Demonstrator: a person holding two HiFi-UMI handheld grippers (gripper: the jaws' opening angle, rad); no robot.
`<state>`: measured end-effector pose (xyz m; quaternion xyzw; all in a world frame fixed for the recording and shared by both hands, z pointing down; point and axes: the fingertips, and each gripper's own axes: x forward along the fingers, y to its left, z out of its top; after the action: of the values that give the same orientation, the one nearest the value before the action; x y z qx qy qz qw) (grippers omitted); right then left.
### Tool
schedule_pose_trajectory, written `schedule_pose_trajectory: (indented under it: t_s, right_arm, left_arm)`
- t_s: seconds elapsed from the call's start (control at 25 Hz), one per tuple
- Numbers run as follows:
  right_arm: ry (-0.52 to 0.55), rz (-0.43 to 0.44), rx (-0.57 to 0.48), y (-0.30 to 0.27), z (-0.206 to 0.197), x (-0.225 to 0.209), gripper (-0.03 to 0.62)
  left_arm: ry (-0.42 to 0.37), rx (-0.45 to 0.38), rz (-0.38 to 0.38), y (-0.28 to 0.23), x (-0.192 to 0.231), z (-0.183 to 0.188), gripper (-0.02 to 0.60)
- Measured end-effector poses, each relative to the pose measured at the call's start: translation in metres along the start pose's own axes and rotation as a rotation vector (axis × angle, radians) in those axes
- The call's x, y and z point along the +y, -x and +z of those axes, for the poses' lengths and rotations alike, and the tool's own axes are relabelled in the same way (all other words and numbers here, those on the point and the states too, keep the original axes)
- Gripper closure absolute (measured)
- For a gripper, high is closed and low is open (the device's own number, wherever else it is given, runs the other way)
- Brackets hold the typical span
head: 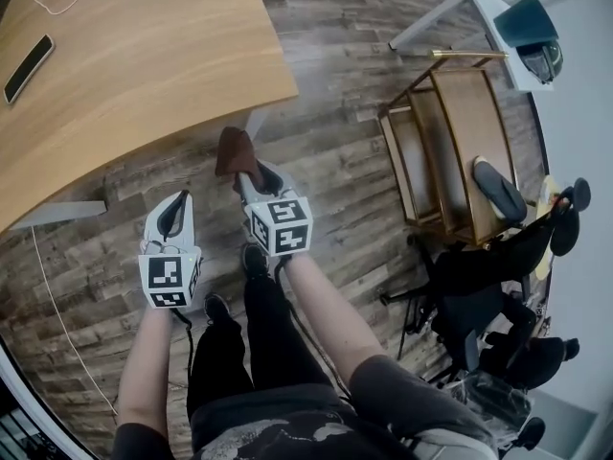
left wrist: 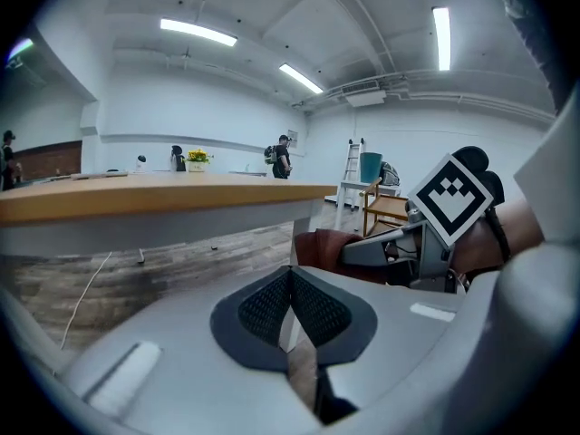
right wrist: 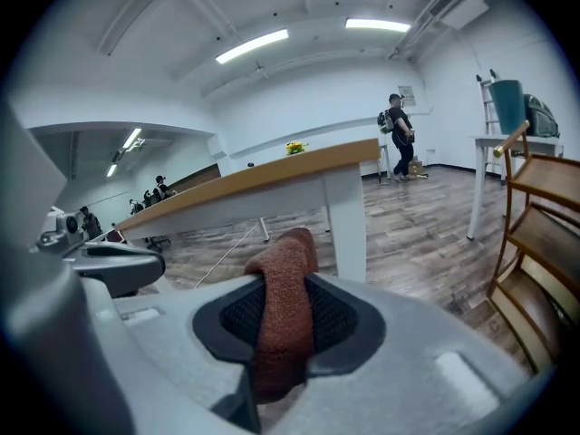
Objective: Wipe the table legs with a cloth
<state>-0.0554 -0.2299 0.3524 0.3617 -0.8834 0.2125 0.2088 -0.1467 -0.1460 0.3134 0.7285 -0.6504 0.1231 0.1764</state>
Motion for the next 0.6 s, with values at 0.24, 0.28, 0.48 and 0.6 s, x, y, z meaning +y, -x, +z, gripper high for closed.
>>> schedule_pose_trajectory:
  t_s: [0.24,0.28,0.48,0.6]
  right_arm:
    - [-0.004,0.019,-0.08,-0.044,0.0,-0.016,0.508]
    - [-0.015,0.014,-0.108,-0.049,0.004,-0.02,0.508]
    - [-0.027,-0.01,-0.214,-0.065,0.005,-0.041,0.508]
    - [-0.01,-0.012,-0.204,-0.082,-0.022,-0.049,0.508]
  left_arm:
    - [-0.013,-0.031,-0.011,-0.044,0.009,-0.027,0.563]
    - [-0.015,-0.04,-0.01,-0.051,0.011,-0.033,0.563]
    - [-0.022,-0.066,0.002,-0.082,0.023,-0.067,0.563]
    - [-0.006,-0.059,0.011,-0.095,0.033,-0.098,0.563]
